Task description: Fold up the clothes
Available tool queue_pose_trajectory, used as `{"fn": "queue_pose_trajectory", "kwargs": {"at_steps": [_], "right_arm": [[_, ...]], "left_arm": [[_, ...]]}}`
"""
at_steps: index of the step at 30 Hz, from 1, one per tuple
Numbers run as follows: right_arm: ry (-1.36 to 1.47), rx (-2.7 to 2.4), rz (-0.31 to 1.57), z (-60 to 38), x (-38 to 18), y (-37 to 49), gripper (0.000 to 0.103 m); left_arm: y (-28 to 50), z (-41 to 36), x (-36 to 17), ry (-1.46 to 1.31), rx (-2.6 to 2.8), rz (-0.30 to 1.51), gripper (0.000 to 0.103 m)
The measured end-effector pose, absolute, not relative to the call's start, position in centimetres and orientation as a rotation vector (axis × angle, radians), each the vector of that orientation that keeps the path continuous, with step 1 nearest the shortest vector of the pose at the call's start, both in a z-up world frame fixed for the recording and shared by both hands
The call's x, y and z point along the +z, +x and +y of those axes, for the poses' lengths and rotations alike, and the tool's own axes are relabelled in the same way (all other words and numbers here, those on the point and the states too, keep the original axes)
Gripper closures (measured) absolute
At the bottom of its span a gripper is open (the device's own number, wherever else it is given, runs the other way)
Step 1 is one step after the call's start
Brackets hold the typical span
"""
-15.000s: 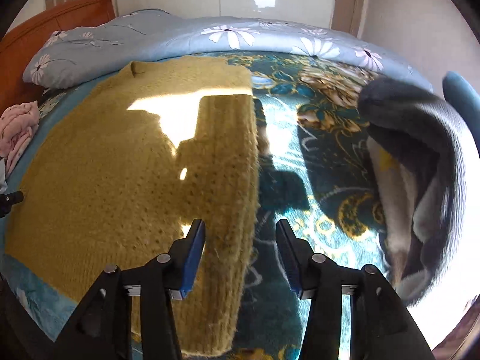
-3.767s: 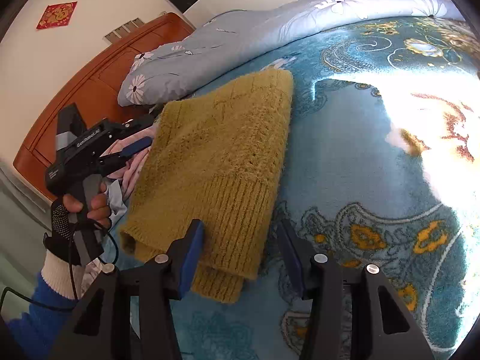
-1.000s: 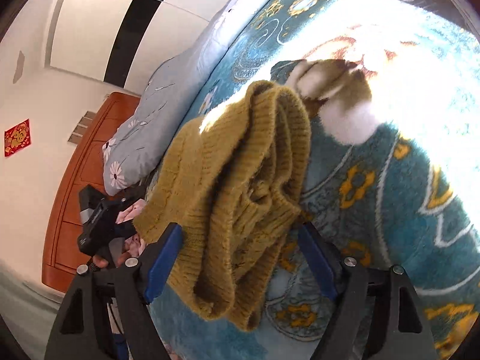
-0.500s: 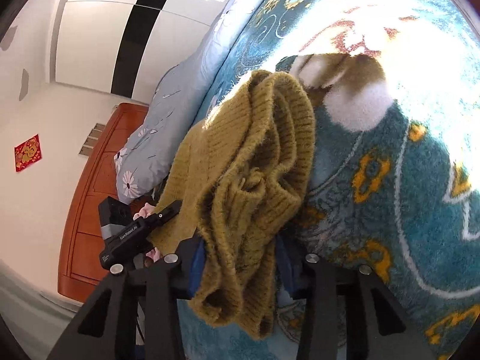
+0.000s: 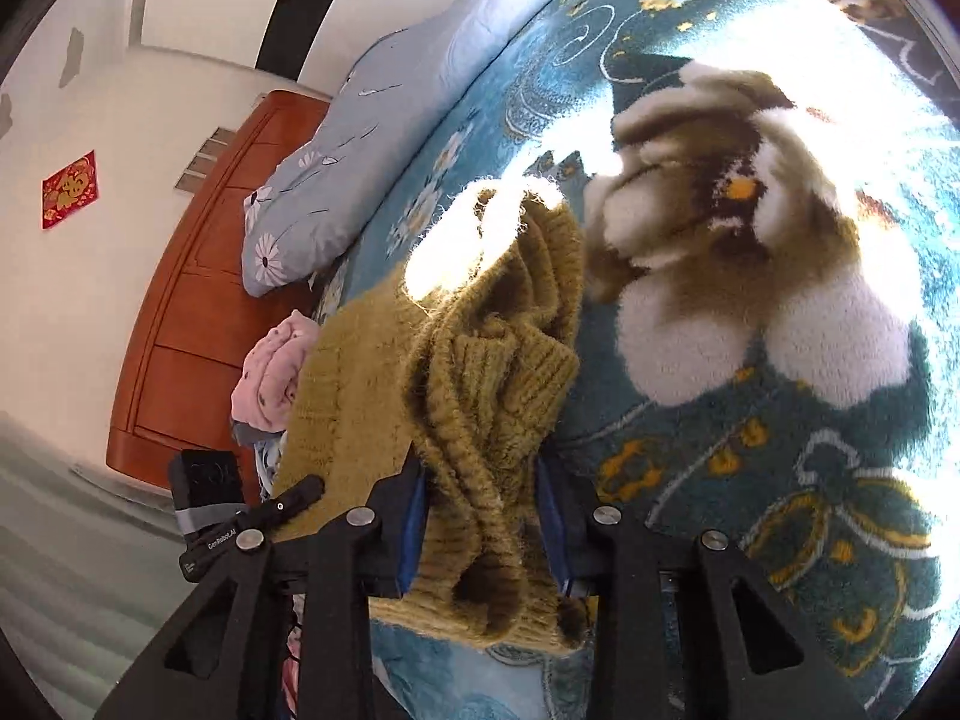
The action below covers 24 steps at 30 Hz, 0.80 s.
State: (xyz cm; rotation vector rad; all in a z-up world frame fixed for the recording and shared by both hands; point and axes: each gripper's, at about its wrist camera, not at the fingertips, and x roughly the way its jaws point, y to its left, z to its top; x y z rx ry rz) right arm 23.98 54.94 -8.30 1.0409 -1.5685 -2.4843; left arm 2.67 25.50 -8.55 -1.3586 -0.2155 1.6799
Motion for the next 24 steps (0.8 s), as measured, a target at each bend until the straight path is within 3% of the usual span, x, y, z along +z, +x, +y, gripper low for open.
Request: {"fn": "queue_pose_trajectory", "kwargs": {"at_steps": [8,11,21,24], "right_arm": [[1.074,-2.620,-1.465,53.6,-6.4,25.3,0.064],[1.072,-2.656,-1.429,53.0,-5.5,27.2,0.056],[0.964,-2.588,-1.542,51.6,-6.3,27.9,0.056],[0.945,-2.541,-1.563,51.6,-6.2,27.2,0.083]], "left_arm": [[3.0,24.7,-7.0,-1.342,1.780,-0.179,0.054],[3.4,23.4,-6.2,-1.312,1.817,-0.204,0.048],[3.5,22.0,-6.8,-1.357,1.794,-0.350,0.054],[3.9,21.9,-6.6,-1.352,1.793,-0.392,0.074]]}}
